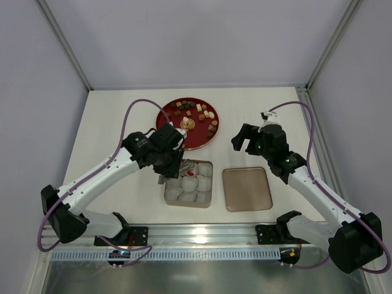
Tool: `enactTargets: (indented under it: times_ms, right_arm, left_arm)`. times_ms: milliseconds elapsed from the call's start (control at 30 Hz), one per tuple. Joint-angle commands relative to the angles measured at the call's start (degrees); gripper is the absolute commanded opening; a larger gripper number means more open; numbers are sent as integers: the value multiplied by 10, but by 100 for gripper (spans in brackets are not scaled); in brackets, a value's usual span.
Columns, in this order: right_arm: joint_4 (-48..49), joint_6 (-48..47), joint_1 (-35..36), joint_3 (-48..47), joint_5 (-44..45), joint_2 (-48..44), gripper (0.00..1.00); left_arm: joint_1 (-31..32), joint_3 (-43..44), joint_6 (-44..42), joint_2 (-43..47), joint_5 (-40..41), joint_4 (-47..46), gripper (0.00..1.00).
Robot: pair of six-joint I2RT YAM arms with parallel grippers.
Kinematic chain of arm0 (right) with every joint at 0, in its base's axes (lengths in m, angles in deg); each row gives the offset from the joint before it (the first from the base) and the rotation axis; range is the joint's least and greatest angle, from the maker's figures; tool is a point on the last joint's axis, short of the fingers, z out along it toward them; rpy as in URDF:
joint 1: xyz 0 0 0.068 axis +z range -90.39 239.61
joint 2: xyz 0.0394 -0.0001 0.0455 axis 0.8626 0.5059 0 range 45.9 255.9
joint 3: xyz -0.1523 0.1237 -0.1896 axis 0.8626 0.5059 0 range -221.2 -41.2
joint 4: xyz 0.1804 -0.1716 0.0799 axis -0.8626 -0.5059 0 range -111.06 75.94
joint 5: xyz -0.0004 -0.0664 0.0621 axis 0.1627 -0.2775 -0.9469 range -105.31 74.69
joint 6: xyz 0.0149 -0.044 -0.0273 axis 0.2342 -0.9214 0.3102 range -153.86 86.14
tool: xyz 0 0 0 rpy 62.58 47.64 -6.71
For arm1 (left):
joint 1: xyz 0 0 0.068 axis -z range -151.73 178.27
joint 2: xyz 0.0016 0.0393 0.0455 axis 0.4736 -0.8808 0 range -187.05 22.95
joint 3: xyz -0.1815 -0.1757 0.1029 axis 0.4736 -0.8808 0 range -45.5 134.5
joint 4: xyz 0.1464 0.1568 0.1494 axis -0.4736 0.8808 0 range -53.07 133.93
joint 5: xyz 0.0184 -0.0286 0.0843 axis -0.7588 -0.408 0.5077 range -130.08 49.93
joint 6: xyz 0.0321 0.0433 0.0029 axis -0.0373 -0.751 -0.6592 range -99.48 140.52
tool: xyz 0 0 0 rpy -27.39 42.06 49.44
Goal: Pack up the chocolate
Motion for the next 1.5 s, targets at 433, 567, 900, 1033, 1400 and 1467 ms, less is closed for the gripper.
enactTargets:
  times_ms: [433, 567, 900, 1033, 1400, 1467]
  right_arm:
    - [35, 2, -1, -3, -1, 1, 100]
    - [32, 2, -1, -7, -5, 0, 100]
    - [19, -1, -1, -9, -21, -18, 100]
    - [7, -8, -1, -10, -18, -32, 100]
    - [-12, -19, -1, -10, -9, -48, 100]
    - [-12, -20, -1, -10, -8, -49, 100]
  left_arm:
    - [6, 145, 2, -23, 7, 24, 38]
    - [-10, 207, -17, -67, 39, 29, 38]
    - [-89, 315, -63, -249, 90, 1, 40]
    - [-102, 359, -71, -309, 102, -3, 39]
    - [-113, 394, -75, -390, 105, -11, 39]
    - [-116, 395, -75, -396, 103, -14, 39]
